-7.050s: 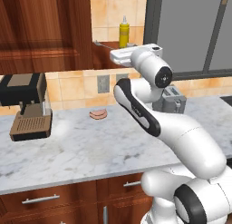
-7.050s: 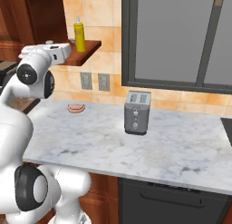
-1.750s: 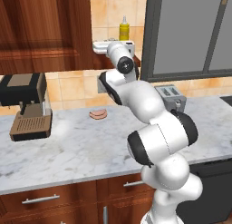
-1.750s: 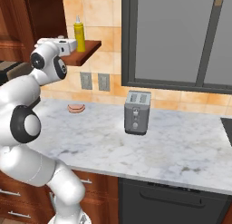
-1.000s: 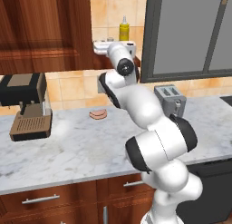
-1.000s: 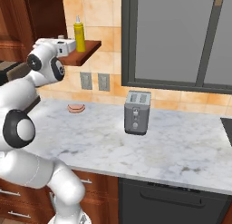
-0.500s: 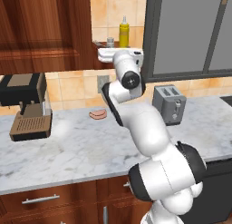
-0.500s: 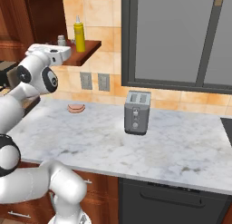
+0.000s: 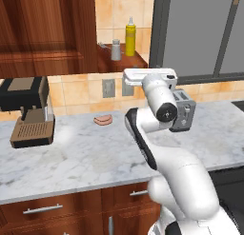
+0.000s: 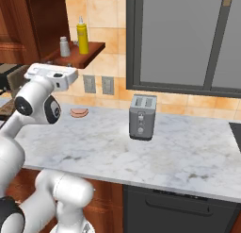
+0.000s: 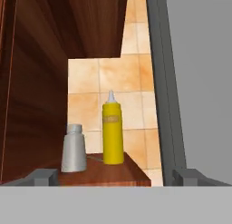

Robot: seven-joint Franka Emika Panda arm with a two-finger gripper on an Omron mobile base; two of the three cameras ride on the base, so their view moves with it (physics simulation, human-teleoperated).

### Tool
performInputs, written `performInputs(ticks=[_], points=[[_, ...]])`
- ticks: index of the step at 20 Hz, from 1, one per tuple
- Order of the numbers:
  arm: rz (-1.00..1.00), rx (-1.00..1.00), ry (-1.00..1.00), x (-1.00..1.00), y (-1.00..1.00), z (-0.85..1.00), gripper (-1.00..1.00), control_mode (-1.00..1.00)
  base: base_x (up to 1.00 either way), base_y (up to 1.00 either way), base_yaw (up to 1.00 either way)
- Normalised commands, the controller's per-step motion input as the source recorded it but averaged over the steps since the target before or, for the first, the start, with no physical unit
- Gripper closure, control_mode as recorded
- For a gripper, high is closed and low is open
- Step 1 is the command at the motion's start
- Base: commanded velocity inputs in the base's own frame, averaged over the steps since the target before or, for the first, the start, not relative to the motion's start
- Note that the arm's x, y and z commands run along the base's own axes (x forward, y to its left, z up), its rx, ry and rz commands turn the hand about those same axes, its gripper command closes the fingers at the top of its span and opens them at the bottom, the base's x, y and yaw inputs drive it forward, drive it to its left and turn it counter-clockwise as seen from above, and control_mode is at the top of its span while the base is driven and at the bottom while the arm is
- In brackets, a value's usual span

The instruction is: Pick the mustard and shaker from the counter and place them in the cabinet.

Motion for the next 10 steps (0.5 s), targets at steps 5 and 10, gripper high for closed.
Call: performInputs(ticks=[5, 10], points=[[0.03, -0.1, 0.0, -1.0, -0.41, -0.97, -1.0, -1.0, 0.0, 0.0, 0.0], [0.03, -0.11, 0.01, -1.0, -0.33, -1.0, -1.0, -1.0, 0.0, 0.0, 0.0]])
